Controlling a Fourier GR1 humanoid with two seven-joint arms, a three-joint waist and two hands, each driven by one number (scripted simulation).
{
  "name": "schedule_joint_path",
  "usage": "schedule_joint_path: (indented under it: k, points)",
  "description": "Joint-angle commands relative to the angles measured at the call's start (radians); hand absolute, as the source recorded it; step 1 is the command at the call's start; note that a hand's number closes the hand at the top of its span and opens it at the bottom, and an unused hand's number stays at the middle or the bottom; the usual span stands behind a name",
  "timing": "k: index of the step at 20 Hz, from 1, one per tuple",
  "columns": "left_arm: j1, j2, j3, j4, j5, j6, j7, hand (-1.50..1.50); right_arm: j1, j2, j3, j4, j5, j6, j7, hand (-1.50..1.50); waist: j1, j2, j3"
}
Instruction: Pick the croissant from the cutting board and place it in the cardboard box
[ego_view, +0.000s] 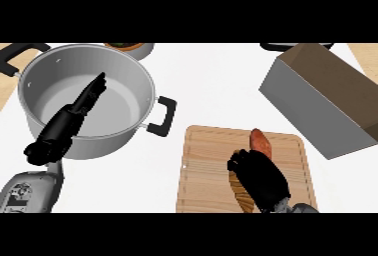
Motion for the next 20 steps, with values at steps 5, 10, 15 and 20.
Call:
schedule_joint_path:
  k: [5, 10, 15, 20]
  points:
    - [0.032, 0.003, 0.035, 0.018, 0.004, -0.037, -0.049, 0.00, -0.005, 0.046, 0.010, 0.070, 0.103, -0.168, -0.093, 1.50, 0.000, 0.004, -0.001]
    - [0.042, -0.019, 0.009, -0.032, -0.012, -0.029, 0.000, 0.00, -0.099, 0.134, -0.032, 0.100, 0.101, -0.194, -0.097, 1.50, 0.007, 0.004, 0.000]
    - [-0.033, -0.027, -0.015, -0.003, 0.000, -0.054, 0.008, 0.00, -0.351, 0.310, -0.202, 0.319, -0.099, -0.176, 0.113, 1.50, 0.057, 0.021, 0.001]
    - [0.007, -0.055, -0.020, 0.002, -0.045, -0.004, -0.009, 0.00, -0.611, 0.314, -0.203, 0.490, -0.097, -0.299, 0.159, 1.50, 0.031, 0.010, -0.001]
